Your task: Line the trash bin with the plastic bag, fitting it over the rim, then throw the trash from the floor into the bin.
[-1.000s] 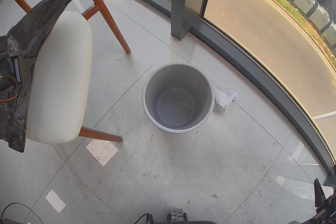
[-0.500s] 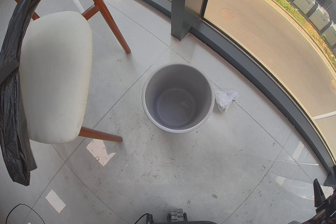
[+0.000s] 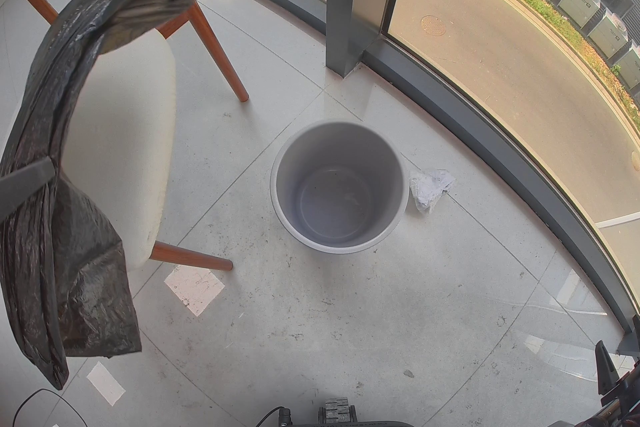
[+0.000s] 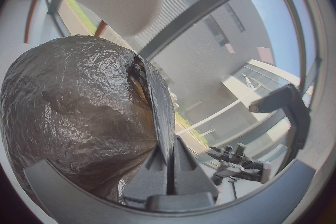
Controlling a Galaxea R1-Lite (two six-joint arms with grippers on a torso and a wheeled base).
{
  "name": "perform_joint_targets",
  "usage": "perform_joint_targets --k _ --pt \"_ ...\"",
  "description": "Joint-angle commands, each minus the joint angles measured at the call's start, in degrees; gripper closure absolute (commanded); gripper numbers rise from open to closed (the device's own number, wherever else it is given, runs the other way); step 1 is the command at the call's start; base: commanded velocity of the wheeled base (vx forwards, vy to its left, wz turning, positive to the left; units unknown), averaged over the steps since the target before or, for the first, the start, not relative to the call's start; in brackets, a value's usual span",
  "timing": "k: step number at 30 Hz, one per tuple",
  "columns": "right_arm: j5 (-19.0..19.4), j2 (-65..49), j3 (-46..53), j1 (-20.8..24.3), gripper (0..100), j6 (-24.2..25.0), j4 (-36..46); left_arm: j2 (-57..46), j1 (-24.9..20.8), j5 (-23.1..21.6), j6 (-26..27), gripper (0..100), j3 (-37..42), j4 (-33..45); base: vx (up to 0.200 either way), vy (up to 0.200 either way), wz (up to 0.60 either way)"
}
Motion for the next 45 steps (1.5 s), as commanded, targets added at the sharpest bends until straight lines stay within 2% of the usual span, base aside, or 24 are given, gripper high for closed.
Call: perform_joint_targets --k 1,4,8,11,15,21,31,34,41,45 --pt "0.0 0.4 1.0 -0.3 0 0.1 0.0 8.7 -0.4 -2.6 0.1 100 -3.6 -1.0 0.0 0.0 0.0" --pt "0.0 0.3 1.0 -0.4 0 0.1 0.0 11.6 -1.5 -2.4 0.2 100 -5.4 -2.1 0.0 0.0 0.0" --pt "0.0 0.2 1.0 -1.2 0 0.1 0.0 20.4 -4.6 -0.8 0.2 100 -9.2 -9.0 0.0 0.0 0.0" --pt "0.0 0.3 1.0 -2.4 0 0.1 0.0 26.5 -7.8 2.7 0.2 100 -12.0 -14.5 0.0 0.0 0.0" --pt "0.0 0.4 1.0 -2.5 0 0.1 0.0 32.8 -16.3 9.3 -1.6 100 -16.6 -20.4 0.0 0.0 0.0" --pt "0.0 0.7 1.0 -2.8 0 0.1 0.0 36.3 -21.0 10.5 -3.8 100 -22.0 -20.6 0.0 0.0 0.0" --pt "0.0 0.9 1.0 -3.3 0 0.1 0.0 42.3 -22.1 10.5 -3.8 100 -30.3 -20.7 0.0 0.0 0.0" --pt "0.0 1.1 1.0 -3.3 0 0.1 0.0 45.0 -23.8 10.8 -3.7 100 -33.2 -20.8 0.0 0.0 0.0" --pt "0.0 1.0 1.0 -3.3 0 0.1 0.0 50.2 -30.1 15.1 -3.7 100 -39.2 -20.6 0.0 0.0 0.0" --pt "0.0 1.1 1.0 -3.3 0 0.2 0.0 51.5 -30.8 16.3 -3.5 100 -41.4 -20.3 0.0 0.0 0.0"
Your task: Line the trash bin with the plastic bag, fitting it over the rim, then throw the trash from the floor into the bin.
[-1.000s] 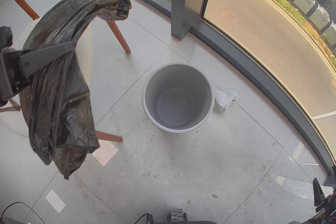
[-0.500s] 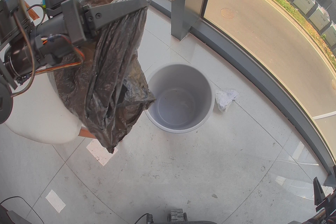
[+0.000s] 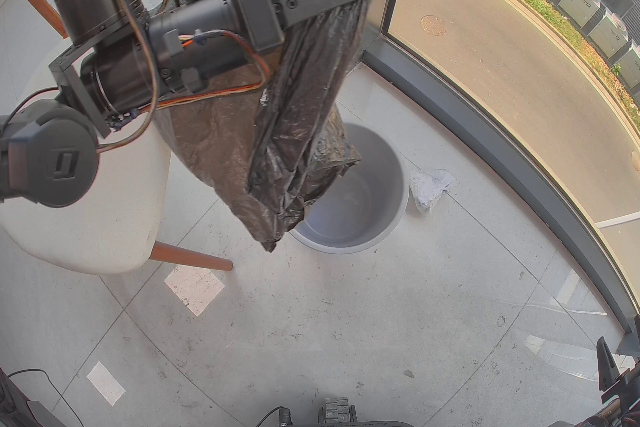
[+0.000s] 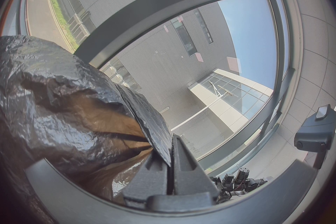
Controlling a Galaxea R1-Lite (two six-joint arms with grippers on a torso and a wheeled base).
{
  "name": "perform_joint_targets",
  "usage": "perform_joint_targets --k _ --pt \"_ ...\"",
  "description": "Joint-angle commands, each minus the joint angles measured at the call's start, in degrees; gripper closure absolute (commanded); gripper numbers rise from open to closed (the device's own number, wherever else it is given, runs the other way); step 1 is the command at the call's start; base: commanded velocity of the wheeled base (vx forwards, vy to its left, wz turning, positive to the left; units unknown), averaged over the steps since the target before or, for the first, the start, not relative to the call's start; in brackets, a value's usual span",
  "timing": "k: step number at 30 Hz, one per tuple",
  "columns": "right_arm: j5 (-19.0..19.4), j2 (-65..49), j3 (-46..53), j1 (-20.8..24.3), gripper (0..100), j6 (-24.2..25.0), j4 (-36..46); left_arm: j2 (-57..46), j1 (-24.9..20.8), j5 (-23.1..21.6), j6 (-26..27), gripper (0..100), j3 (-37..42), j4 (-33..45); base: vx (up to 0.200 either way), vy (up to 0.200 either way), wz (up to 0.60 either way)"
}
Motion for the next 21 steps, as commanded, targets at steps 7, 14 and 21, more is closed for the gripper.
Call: perform_joint_targets --k 7,14,21 --pt "0.0 0.1 1.0 0.0 0 0.0 0.0 6.1 -2.7 15.9 3.0 100 -4.1 0.1 0.0 0.0 0.0" --pt "0.0 0.1 1.0 0.0 0 0.1 0.0 9.1 -5.8 17.0 4.3 100 -10.0 0.4 0.0 0.0 0.0" --pt "0.0 0.1 1.0 0.0 0 0.1 0.0 8.8 -11.6 17.7 -2.6 100 -11.4 1.3 0.0 0.0 0.0"
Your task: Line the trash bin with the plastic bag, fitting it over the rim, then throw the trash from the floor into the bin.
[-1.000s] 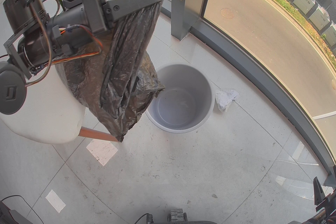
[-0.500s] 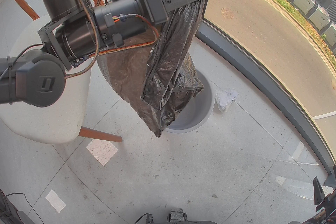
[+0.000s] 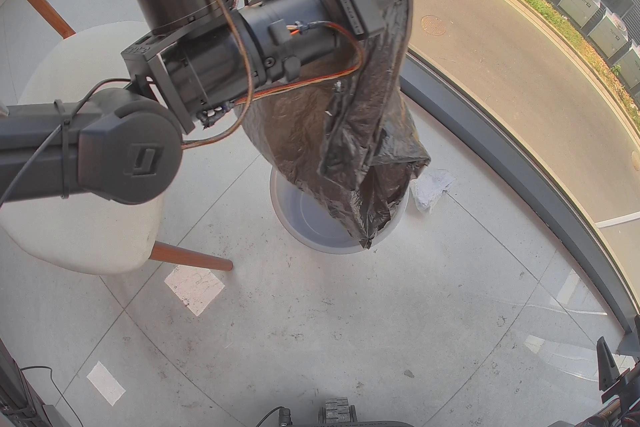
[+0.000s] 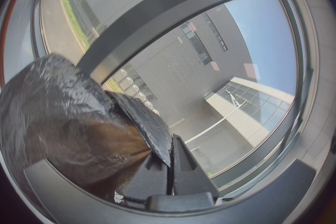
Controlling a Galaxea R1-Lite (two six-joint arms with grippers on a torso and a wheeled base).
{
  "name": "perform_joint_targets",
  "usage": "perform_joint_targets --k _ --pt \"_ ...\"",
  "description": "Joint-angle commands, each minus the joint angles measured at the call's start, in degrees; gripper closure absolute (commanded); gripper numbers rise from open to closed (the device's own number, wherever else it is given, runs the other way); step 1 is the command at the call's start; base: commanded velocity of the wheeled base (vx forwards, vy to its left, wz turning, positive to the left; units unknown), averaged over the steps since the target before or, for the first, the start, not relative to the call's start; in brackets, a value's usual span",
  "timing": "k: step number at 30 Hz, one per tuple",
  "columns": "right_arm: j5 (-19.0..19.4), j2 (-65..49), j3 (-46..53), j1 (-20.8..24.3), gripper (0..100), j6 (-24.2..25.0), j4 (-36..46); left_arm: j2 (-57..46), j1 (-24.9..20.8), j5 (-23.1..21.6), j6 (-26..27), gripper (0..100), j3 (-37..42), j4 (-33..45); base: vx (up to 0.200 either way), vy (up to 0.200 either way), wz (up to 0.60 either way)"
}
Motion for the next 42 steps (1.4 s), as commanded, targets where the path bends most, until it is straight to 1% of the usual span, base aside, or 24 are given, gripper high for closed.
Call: perform_joint_targets --k 1,2,5,6,7,10,12,13,14,16,18,19,20,21,23,24,29,32,34,35,36,38,40,42 --pt "0.0 0.1 1.0 0.1 0 0.0 0.0 0.5 -4.2 -0.1 -2.0 100 -1.6 0.5 0.0 0.0 0.0" --pt "0.1 0.1 1.0 0.1 0 0.0 0.0 0.5 -6.1 0.0 -2.1 100 -1.1 0.5 0.0 0.0 0.0" --pt "0.0 0.1 1.0 0.1 0 0.0 0.0 0.6 -8.0 0.0 -2.6 100 -0.9 0.5 0.0 0.0 0.0" --pt "0.0 0.1 1.0 0.1 0 0.0 0.0 0.6 -8.0 0.0 -2.6 100 -0.9 0.5 0.0 0.0 0.0" --pt "0.1 0.1 1.0 0.1 0 0.0 0.0 0.8 -10.3 0.0 -4.0 100 -0.6 0.5 0.0 0.0 0.0" --pt "0.0 0.1 1.0 0.1 0 0.0 0.0 1.0 -12.2 -0.1 -7.8 100 0.8 -0.1 0.0 0.0 0.0" --pt "0.0 0.1 1.0 0.1 0 0.0 0.0 1.1 -12.8 -0.1 -10.3 100 2.5 -0.4 0.0 0.0 0.0" --pt "0.0 0.1 1.0 0.0 0 0.0 -0.1 1.1 -12.8 -0.2 -10.7 100 2.8 -0.6 0.0 0.0 0.0" --pt "0.0 0.1 1.0 0.1 0 0.0 0.0 1.6 -12.8 -0.3 -12.1 100 4.3 -1.9 0.0 0.0 0.0" --pt "0.1 0.1 1.0 0.1 0 0.0 0.0 1.9 -12.8 -0.4 -12.4 100 4.7 -2.5 0.0 0.0 0.0" --pt "0.0 0.1 1.0 0.0 0 0.0 0.0 3.6 -12.7 -0.3 -15.0 100 6.2 -7.1 0.0 0.0 0.0" --pt "0.0 0.1 1.0 0.0 0 0.0 0.0 3.6 -12.7 -0.3 -15.0 100 6.2 -7.1 0.0 0.0 0.0" --pt "0.0 0.1 1.0 0.0 0 0.0 0.0 4.5 -12.6 -0.2 -17.5 100 6.7 -9.7 0.0 0.0 0.0" --pt "0.0 0.1 1.0 0.1 0 0.0 0.0 4.6 -12.4 -0.1 -18.8 100 6.9 -10.5 0.0 0.0 0.0" --pt "0.0 0.1 1.0 0.0 0 0.0 0.0 5.2 -11.0 -0.2 -21.8 100 8.5 -12.1 0.0 0.0 0.0" --pt "0.1 0.1 1.0 0.0 0 0.0 -0.1 5.2 -10.8 -0.3 -21.9 100 8.6 -12.2 0.0 0.0 0.0" --pt "0.0 0.1 1.0 0.0 0 0.0 0.0 5.4 -5.4 -3.0 -23.1 100 12.0 -16.7 0.0 0.0 0.0" --pt "0.0 0.1 1.0 0.0 0 0.0 0.0 5.5 -2.5 -3.3 -26.1 100 14.0 -19.8 0.0 0.0 0.0" --pt "0.0 0.1 1.0 0.0 0 0.0 0.0 6.1 0.2 -4.4 -27.5 100 14.7 -22.7 0.0 0.0 0.0" --pt "0.0 0.1 1.0 0.0 0 0.1 0.0 6.6 0.8 -4.8 -27.6 100 14.6 -23.4 0.0 0.0 0.0" --pt "0.0 0.1 1.0 0.0 0 0.1 0.0 7.8 2.7 -6.6 -28.2 100 14.3 -25.8 0.0 0.0 0.0" --pt "0.0 0.1 1.0 0.0 0 0.2 0.0 8.6 5.5 -9.5 -28.8 100 14.3 -28.2 0.0 0.0 0.0" --pt "0.0 0.1 1.0 0.0 0 0.3 0.0 8.7 7.7 -11.7 -29.5 100 14.3 -29.1 0.0 0.0 0.0" --pt "0.0 0.1 1.0 0.0 0 0.3 0.0 8.7 9.6 -12.9 -29.5 100 14.3 -29.4 0.0 0.0 0.0"
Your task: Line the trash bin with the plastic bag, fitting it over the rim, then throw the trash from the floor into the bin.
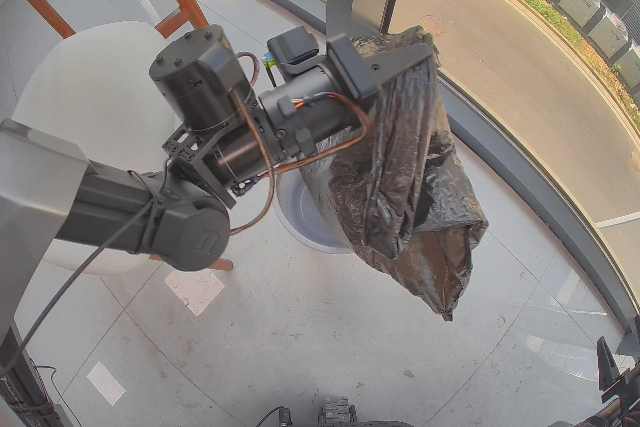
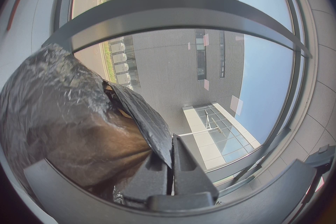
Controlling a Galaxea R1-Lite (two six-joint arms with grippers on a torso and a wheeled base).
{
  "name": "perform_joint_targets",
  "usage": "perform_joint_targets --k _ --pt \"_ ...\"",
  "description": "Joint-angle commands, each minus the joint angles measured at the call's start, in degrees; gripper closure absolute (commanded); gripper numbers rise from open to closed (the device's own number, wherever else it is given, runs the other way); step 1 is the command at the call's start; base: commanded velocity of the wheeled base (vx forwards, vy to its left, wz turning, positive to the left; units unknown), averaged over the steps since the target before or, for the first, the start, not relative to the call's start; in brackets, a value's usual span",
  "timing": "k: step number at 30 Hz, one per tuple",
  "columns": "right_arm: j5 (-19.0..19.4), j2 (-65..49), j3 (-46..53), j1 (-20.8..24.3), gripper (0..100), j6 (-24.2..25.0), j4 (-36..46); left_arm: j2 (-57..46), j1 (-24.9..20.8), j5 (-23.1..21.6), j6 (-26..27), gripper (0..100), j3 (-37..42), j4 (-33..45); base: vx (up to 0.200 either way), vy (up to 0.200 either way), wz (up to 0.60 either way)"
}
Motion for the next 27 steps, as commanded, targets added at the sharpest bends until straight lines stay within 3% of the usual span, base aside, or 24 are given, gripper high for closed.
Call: perform_joint_targets --k 1,7,14,15,17,20,21,22,23,24,26,27 --pt "0.0 0.0 1.0 0.0 0 0.1 0.0 1.5 5.7 -2.9 -0.4 100 0.1 -1.4 0.0 0.0 0.0" --pt "0.0 0.0 1.0 0.0 0 0.1 0.0 0.8 10.8 -6.0 1.0 100 -0.2 -1.3 0.0 0.0 0.0" --pt "0.0 0.0 1.0 0.0 0 -0.2 0.1 -1.9 13.3 -6.8 12.5 100 -1.2 3.6 0.0 0.0 0.0" --pt "-0.2 0.0 1.0 0.0 0 -0.6 0.0 -3.5 13.3 -6.4 16.9 100 -1.3 8.2 0.0 0.0 0.0" --pt "0.1 -0.5 1.0 0.5 0 -1.2 0.1 -5.4 13.0 -4.7 20.0 100 -2.1 13.0 0.0 0.0 0.0" --pt "0.8 2.1 -6.9 2.3 0 -1.2 -7.7 -7.6 10.5 4.0 20.8 100 -4.4 22.2 0.0 0.0 0.0" --pt "0.8 2.1 -6.9 2.3 0 -1.2 -7.7 -7.6 10.5 4.0 20.8 100 -4.4 22.2 0.0 0.0 0.0" --pt "0.6 13.0 -10.2 7.4 0 0.8 -10.3 -7.6 9.1 9.1 21.1 100 -5.9 25.0 0.0 0.0 0.0" --pt "0.5 13.9 -10.4 7.9 0 1.1 -10.4 -7.6 9.1 9.3 21.1 100 -6.0 25.1 0.0 0.0 0.0" --pt "0.7 20.0 -13.7 15.0 0 8.2 -10.4 -7.3 8.6 10.3 21.5 100 -6.8 25.2 0.0 0.0 0.0" --pt "1.0 25.9 -18.3 23.0 0 18.3 -9.2 -7.4 8.4 10.1 22.8 100 -7.3 25.6 0.0 0.0 0.0" --pt "0.9 28.8 -19.7 25.2 0 20.6 -8.6 -7.4 8.4 10.1 23.4 100 -7.5 25.7 0.0 0.0 0.0"
